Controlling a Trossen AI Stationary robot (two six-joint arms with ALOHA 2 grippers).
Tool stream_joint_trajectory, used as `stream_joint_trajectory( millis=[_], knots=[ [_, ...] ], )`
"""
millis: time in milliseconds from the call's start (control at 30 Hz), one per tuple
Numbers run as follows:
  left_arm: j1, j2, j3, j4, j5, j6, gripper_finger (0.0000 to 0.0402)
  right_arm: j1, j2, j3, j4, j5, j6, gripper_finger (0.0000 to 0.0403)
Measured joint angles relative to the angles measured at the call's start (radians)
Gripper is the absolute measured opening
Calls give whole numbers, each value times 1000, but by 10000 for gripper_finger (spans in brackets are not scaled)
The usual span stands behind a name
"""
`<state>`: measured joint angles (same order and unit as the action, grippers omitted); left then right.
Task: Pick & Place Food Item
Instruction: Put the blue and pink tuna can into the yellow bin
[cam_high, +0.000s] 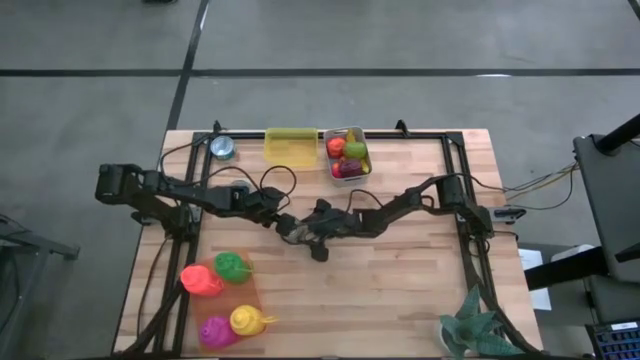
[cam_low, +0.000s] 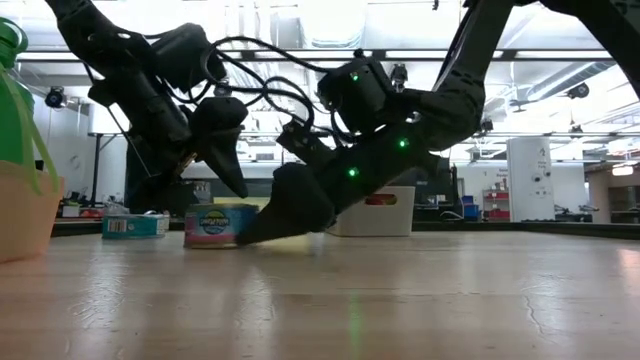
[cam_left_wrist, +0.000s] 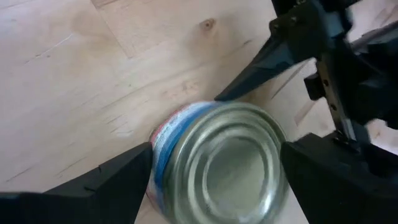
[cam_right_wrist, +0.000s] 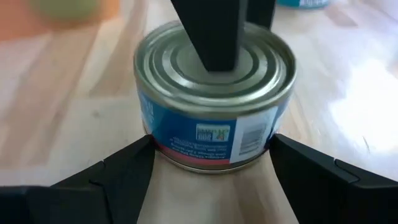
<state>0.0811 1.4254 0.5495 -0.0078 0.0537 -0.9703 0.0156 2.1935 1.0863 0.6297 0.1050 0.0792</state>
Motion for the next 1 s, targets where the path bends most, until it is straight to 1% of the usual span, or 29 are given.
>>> stream_joint_trajectory(
  millis=[300,1000],
  knots=[
    [0,-1,0,9,7,0,353,7,-40,-3,24,-1,-33,306],
    [6,0,1,19,2,1,353,15,-48,-10,64,6,-37,306]
  ],
)
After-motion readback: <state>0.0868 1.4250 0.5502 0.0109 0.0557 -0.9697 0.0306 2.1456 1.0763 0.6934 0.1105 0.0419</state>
